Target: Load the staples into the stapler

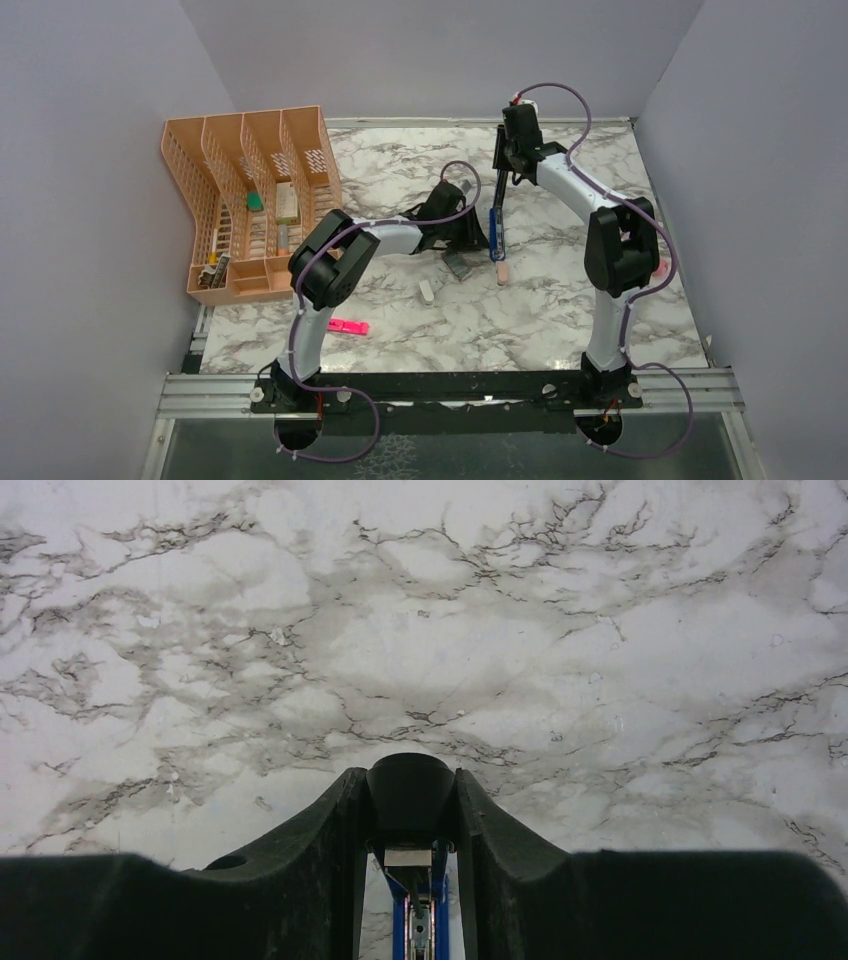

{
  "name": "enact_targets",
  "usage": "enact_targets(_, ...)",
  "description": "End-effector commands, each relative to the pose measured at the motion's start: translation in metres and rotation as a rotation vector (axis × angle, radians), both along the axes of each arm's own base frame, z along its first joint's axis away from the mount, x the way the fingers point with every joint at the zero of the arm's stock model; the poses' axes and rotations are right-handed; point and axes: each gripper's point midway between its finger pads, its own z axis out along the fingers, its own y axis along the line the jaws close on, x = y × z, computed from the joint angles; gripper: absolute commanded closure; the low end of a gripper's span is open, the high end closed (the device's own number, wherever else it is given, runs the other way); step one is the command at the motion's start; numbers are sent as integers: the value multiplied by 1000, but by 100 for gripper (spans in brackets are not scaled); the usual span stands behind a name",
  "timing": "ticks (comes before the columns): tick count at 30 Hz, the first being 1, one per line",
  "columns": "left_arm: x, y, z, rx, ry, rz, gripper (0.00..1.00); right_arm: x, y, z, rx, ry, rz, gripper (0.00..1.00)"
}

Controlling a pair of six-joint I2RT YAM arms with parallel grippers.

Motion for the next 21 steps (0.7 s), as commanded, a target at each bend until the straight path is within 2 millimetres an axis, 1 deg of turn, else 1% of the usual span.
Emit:
enact_targets(1,-2,-21,2,-41,-4,-54,67,5,8,41,30,-101,47,73)
enact_targets(7,2,-28,-6,-36,-2,-65,73,8,11,44,39,-121,59,73)
enact_targets(10,5,-29,-17,-2,11,-53,79,6,13,44,55,-120,67,73)
enact_targets(12,8,-25,-29,38,30,-27,85,3,15,44,69,-111,75,73)
enact_targets(16,13,-15,-43,102,34,30,92,-14,21,44,110,-65,97,73)
enact_targets(21,17,-11,-54,130,44,60,93,-46,20,30,142,14,107,73)
